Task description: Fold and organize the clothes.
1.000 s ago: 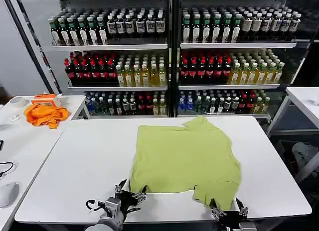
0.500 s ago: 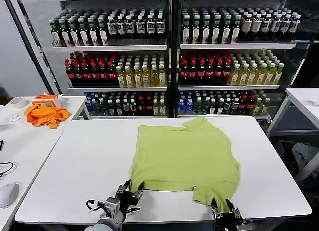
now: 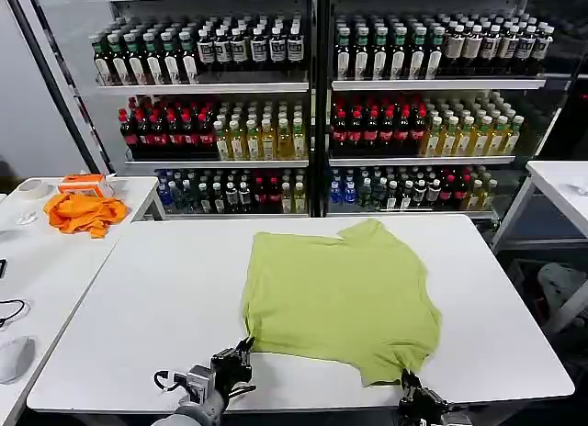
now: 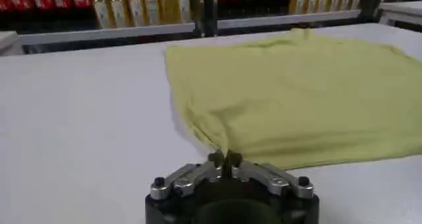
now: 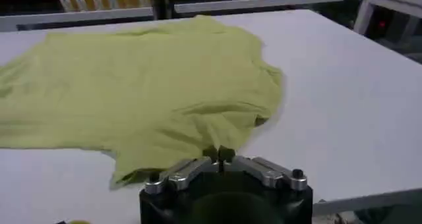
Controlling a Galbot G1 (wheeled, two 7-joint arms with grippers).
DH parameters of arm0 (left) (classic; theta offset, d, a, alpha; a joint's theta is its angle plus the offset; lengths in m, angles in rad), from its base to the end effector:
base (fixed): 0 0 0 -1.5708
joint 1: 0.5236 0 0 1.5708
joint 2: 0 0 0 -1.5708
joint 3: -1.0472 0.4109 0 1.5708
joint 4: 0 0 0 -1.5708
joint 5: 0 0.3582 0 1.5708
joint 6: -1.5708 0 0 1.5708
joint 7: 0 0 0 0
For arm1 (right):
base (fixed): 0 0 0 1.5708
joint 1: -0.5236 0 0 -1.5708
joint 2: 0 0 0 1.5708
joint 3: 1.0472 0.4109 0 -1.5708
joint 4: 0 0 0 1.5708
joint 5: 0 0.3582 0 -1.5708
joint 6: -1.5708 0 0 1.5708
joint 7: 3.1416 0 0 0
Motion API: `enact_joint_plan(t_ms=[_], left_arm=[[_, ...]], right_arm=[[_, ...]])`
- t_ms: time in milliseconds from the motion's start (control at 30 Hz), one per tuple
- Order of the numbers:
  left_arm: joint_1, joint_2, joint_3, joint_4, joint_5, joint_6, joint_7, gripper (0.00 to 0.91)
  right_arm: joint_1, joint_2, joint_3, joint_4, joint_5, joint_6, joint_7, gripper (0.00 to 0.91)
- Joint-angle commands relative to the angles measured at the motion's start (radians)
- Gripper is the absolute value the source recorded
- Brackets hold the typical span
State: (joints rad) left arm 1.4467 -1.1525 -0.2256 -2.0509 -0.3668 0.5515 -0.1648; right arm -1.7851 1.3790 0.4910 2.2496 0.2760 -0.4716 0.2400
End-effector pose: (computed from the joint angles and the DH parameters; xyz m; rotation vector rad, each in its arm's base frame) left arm 0.1778 0.0145 -0.3597 -0.3890 -2.5127 -0.0819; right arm 0.0822 -0.0265 -0.3238 -0.0802 -2.5785 -0.0644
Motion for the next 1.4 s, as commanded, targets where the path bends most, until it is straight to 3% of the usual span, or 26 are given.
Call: enact_joint_plan(t_ms=[33, 600, 967, 1400], left_arm=[[0.028, -0.001, -0.009, -0.062, -0.027, -0.025, 0.005, 0.02], [0.069, 0.011, -0.07, -0.199, -0.104, -0.046, 0.003, 0.02], [-0.044, 0.039, -0.011, -0.084, -0.104, -0.077, -0.001, 0.02], [-0.223, 0.016, 0.055, 0.073, -0.109, -0.101, -0.024, 0.02]], right_arm=[[0.004, 0.005, 0.001, 0.013, 0.005, 0.01, 0.004, 0.0], [0.008, -0.045, 0.082, 0.146, 0.033, 0.007, -0.01, 0.0], [0.223, -0.171, 0.069, -0.006, 0.073, -0.003, -0.006, 0.0], [0.409, -0.224, 0.004, -0.165, 0.078, -0.005, -0.004, 0.0]])
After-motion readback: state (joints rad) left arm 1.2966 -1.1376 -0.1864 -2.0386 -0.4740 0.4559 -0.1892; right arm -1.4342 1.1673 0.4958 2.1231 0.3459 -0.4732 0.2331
